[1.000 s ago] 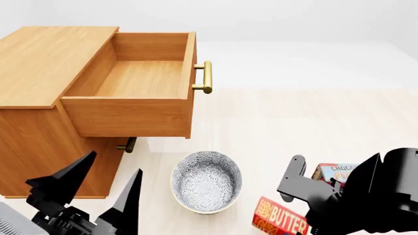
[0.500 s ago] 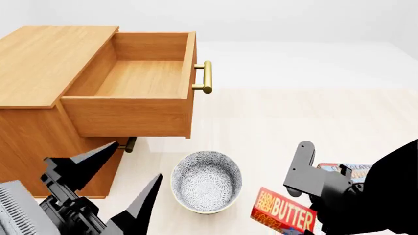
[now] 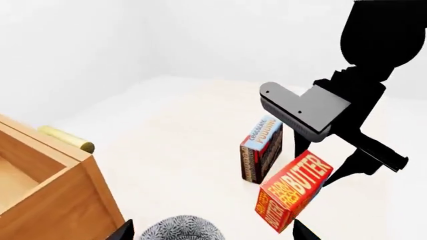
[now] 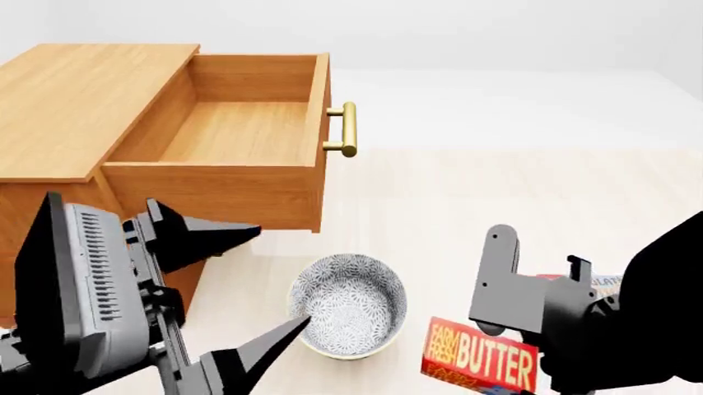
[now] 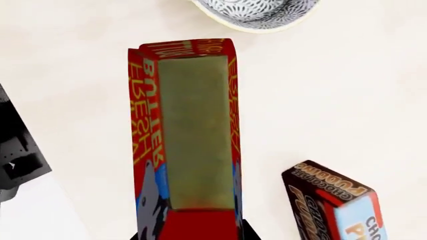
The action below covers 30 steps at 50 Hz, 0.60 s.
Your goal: Put the butter at the back in the top drawer of the cabinet and close it.
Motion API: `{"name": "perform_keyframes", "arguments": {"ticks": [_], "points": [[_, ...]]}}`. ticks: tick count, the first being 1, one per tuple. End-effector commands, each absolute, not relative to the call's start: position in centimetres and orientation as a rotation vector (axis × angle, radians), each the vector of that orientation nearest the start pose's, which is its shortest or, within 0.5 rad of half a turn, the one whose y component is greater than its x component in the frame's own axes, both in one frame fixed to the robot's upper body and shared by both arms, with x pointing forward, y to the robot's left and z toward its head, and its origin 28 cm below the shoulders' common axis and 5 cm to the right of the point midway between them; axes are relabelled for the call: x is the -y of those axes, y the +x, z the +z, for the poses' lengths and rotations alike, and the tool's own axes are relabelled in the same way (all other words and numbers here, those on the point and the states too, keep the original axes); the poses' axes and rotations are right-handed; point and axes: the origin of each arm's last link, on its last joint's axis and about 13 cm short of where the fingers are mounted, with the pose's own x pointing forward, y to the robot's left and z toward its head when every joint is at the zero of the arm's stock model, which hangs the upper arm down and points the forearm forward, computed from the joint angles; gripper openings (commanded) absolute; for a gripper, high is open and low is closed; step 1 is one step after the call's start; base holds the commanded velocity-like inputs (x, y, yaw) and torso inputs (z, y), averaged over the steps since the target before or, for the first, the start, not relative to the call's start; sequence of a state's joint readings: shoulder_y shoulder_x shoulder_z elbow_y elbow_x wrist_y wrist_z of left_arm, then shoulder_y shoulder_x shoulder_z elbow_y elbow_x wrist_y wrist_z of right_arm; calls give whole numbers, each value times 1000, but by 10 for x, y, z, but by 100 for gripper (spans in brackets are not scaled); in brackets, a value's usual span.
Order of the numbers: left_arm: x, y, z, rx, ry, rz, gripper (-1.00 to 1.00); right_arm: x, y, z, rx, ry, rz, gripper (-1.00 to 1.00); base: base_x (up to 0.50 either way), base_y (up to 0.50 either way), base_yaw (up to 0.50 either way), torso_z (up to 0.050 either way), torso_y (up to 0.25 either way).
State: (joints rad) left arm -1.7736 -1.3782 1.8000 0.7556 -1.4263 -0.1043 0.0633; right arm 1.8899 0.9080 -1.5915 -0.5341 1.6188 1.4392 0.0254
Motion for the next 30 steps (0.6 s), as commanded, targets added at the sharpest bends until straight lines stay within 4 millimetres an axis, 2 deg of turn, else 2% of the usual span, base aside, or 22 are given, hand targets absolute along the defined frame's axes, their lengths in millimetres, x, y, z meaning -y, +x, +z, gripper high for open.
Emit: {"name": "perform_keyframes", "arguments": {"ticks": [1,10,15,30], "points": [[-273,191,283,-255,327,-1129,100,150,211,294,-980,-1062,821,-100,0,0,0,0,0],[-267,202,300,-382,419,-1205,100,139,214,303,-969,-1098,835,-100,0,0,0,0,0],[-261,207,302,-462,484,-1229,100,133,216,307,-957,-1115,843,-100,0,0,0,0,2],[-247,206,315,-548,607,-1272,100,117,221,310,-928,-1149,864,-100,0,0,0,1,1]]}}
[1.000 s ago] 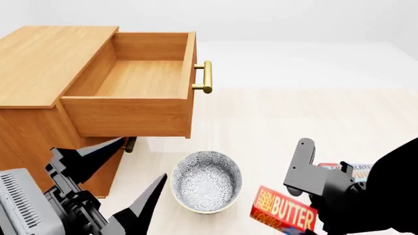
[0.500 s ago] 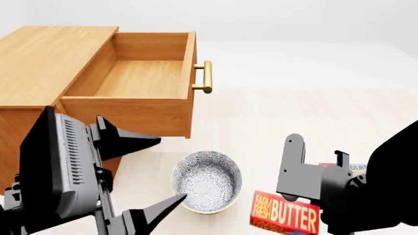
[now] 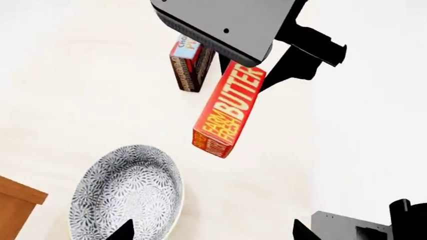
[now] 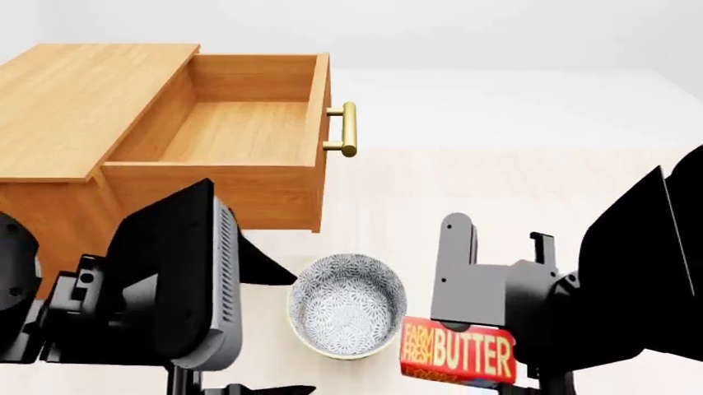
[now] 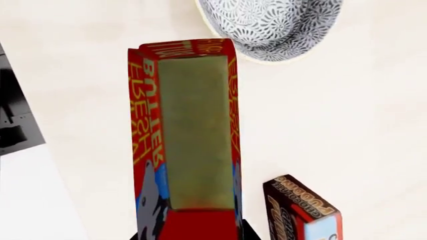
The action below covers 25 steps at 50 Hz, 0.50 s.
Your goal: Put the butter at the back in the top drawer of the cabinet and close it.
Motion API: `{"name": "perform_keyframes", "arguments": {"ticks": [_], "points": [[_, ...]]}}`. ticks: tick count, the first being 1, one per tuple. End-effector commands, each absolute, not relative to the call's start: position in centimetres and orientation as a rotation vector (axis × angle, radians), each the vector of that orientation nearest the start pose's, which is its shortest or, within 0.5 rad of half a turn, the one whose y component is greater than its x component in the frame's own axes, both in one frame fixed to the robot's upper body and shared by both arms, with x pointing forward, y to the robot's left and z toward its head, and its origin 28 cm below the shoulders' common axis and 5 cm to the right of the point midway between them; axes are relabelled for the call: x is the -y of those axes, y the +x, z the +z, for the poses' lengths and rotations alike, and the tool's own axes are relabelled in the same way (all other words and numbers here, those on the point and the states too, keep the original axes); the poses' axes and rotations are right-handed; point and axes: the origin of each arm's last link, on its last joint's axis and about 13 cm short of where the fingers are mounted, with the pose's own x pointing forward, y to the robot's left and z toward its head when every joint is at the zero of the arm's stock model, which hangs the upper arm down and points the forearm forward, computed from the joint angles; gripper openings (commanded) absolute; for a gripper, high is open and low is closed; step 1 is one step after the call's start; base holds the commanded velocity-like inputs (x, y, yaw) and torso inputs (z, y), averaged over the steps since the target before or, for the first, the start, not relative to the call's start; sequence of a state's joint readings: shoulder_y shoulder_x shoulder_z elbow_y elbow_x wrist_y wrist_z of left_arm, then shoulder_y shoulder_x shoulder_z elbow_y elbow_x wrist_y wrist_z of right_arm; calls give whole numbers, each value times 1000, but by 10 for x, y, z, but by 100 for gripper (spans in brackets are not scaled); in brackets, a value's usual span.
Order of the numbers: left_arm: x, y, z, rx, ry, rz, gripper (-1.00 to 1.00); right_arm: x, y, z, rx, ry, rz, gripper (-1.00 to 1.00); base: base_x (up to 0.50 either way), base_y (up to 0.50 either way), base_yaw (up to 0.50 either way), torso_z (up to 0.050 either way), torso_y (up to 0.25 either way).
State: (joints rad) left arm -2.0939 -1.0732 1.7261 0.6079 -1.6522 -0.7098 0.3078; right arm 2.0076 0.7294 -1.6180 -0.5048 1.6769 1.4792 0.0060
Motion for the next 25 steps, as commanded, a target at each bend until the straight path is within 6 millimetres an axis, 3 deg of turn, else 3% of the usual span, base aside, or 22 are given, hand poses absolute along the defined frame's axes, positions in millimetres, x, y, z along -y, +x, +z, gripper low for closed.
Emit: {"name": "perform_keyframes", "arguments": {"ticks": [1,25], "points": [[-246,206,315,-547,614,-1269,100,116,221,310,-926,-1152,868,-100,0,0,0,0,0],[-234,219,319,-487,630,-1297,100,104,221,310,-893,-1170,909,-100,0,0,0,0,0]]}}
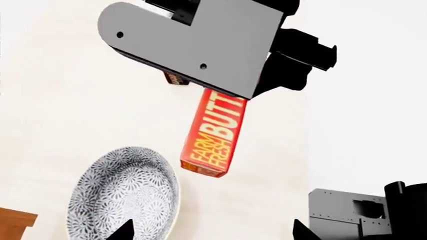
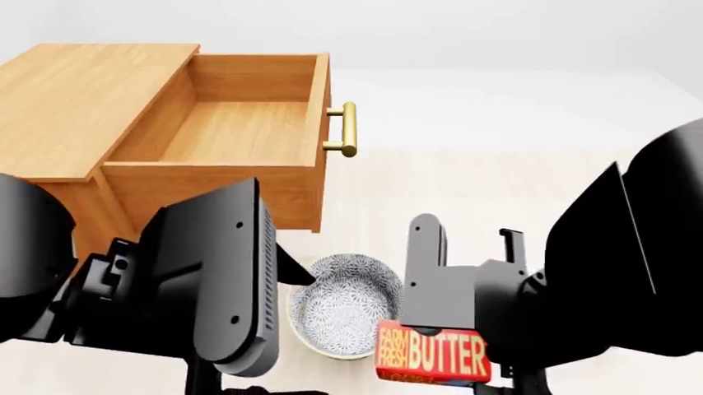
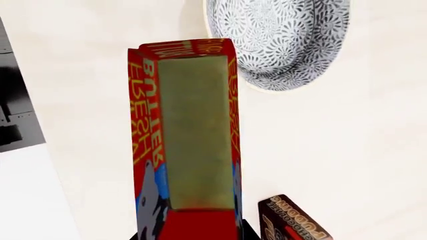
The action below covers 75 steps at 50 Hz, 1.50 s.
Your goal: Put the butter at the back in the top drawer of the cabinet and close it.
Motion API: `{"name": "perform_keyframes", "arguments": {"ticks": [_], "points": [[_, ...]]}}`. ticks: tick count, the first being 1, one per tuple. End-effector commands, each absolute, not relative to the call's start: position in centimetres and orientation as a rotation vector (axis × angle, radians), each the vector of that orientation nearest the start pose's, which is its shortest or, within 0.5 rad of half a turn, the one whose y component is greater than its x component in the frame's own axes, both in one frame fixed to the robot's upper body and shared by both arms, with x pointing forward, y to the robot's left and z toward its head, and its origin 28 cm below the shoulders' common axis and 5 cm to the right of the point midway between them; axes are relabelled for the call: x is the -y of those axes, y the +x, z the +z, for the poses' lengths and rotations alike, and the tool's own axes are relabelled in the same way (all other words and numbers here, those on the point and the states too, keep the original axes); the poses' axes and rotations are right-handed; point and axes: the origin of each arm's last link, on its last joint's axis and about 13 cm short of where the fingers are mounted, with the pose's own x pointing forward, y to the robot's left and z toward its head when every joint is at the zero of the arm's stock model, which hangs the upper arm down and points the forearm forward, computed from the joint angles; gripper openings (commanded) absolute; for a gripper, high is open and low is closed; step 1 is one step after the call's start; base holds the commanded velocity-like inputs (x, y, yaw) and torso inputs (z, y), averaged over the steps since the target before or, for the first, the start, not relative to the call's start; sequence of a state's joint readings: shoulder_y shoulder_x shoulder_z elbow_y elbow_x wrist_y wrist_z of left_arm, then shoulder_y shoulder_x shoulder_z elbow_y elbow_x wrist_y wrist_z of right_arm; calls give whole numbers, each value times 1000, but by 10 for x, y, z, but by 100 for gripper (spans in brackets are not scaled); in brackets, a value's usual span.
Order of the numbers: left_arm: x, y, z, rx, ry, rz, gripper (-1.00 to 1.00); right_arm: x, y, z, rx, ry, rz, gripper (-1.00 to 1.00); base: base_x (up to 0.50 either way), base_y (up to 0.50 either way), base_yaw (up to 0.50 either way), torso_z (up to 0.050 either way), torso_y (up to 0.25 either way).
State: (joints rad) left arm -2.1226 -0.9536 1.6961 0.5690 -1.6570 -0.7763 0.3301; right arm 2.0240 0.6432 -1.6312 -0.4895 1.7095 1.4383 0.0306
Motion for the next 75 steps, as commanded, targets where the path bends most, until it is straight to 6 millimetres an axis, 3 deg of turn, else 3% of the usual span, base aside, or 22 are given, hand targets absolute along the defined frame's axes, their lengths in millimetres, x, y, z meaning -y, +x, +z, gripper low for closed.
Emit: {"name": "perform_keyframes", "arguments": {"ticks": [1,28,75], "points": [[-233,220,319,-487,631,-1297,100,104,221,310,-891,-1169,909,-100,0,0,0,0,0],[-225,231,315,-496,660,-1320,100,96,220,322,-836,-1167,922,-100,0,0,0,0,1],[-212,242,296,-507,672,-1372,100,92,216,324,-805,-1164,949,-100,0,0,0,0,1]]}}
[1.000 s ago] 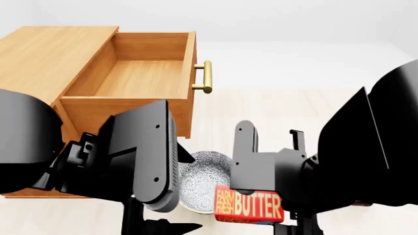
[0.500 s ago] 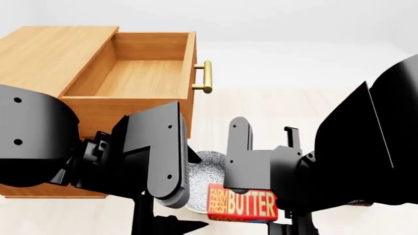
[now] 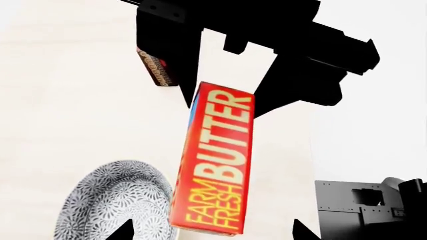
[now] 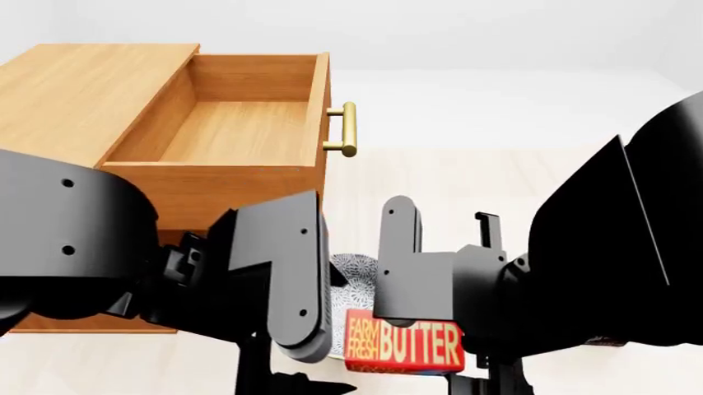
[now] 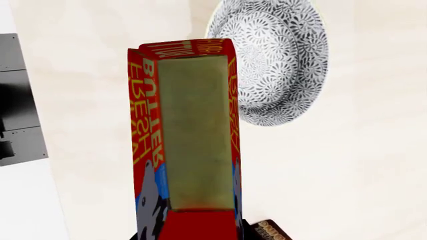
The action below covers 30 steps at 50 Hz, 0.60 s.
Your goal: Put the butter at the back in the top drawer of the cabinet and close it.
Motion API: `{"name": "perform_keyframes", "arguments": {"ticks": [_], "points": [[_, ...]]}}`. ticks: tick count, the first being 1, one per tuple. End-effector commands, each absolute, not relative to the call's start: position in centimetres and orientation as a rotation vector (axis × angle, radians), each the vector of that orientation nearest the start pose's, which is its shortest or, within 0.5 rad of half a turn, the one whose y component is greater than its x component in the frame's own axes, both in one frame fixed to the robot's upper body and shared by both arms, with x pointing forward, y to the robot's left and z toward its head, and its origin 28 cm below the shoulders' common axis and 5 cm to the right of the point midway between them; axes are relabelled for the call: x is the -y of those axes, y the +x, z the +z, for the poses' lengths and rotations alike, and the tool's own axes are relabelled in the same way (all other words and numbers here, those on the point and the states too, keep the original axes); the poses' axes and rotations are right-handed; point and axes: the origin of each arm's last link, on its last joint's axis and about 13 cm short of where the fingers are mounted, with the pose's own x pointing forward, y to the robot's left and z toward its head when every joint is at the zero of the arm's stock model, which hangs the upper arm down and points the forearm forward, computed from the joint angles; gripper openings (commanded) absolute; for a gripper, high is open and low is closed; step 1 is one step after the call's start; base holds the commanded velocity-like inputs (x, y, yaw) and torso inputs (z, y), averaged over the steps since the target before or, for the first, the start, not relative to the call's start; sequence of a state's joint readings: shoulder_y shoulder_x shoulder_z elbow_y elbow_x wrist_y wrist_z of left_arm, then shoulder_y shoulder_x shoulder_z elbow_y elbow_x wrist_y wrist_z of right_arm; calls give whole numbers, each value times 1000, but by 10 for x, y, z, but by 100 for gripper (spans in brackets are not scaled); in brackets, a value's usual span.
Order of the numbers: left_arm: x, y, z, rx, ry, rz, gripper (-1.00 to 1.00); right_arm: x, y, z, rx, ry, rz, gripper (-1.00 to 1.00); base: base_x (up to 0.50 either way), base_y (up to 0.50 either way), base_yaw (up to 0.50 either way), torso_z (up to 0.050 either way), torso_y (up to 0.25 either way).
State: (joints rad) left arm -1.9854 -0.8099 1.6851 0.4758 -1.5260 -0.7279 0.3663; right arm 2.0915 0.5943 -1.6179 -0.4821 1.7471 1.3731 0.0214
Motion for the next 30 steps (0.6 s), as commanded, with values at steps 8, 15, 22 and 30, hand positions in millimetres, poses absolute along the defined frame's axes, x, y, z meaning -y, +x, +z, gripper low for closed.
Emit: {"name": "perform_keyframes", "arguments": {"ticks": [8,15,22,30], "points": [[-210,244,294,-497,672,-1385,100,92,216,325,-802,-1165,950,-100,0,0,0,0,1],[-208,245,290,-499,676,-1386,100,92,216,325,-801,-1166,952,-100,0,0,0,1,0],[-207,247,288,-501,680,-1386,100,92,216,325,-799,-1163,954,-100,0,0,0,0,1],[-207,249,283,-519,690,-1382,100,92,216,325,-798,-1165,953,-100,0,0,0,0,0]]}}
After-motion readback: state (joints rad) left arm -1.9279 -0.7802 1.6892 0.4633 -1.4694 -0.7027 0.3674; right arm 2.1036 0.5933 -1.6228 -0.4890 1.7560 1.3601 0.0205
